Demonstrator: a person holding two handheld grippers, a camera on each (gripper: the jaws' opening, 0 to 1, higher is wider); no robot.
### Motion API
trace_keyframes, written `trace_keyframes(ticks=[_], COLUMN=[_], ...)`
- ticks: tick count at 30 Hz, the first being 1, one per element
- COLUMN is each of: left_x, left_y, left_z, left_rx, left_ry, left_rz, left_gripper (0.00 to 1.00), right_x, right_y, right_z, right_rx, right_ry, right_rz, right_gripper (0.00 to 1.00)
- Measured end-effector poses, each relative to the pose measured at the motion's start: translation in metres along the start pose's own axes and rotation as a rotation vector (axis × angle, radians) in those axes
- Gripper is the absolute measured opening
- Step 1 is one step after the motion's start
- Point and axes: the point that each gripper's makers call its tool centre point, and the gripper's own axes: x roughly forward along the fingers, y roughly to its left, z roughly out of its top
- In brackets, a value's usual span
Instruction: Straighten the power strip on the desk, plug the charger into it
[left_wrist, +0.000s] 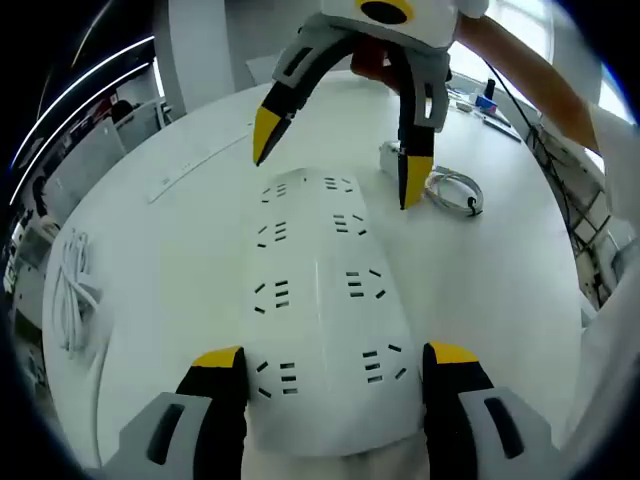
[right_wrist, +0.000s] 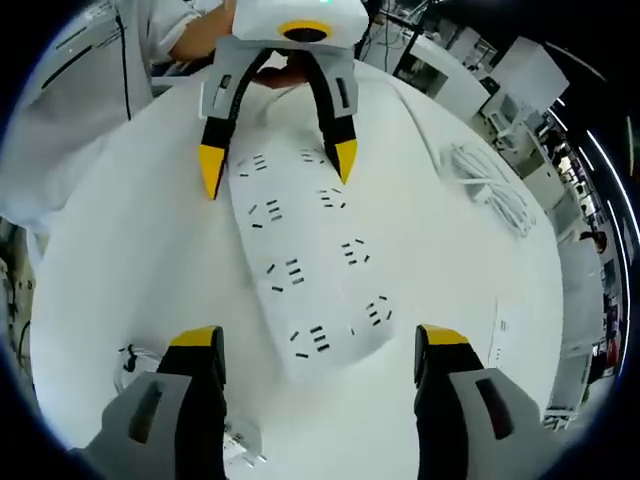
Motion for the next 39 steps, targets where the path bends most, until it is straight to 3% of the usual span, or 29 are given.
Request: trace_keyframes(ticks=[7,11,22,39], left_x=[0.000,0.000,0.001,0.000], left_y=[-0.001,-0.001,-0.002,-0.002], left_z=[-0.001,-0.001,-0.001,-0.001], left_rx=[0.000,0.001,0.003,0.004], left_ry=[0.002,0.003,0.005,0.020], left_rz=[0.000,0.000,-0.001,-0.001], left_gripper=[0.72,0.72,0.72,0.72], right_x=[0.013,0.016,0.023,0.025], right_y=[-0.006,-0.004,-0.003,-0.001], right_z=[-0.002,-0.003,-0.007,-0.008], right_rx=[-0.038,-0.051,-0.081,-0.089], right_ry=[0.059,0.087,0.143,0.174], right_rz=[0.069,0.120,0.145,0.201], right_gripper=[0.74,0.67,0.66,0.65])
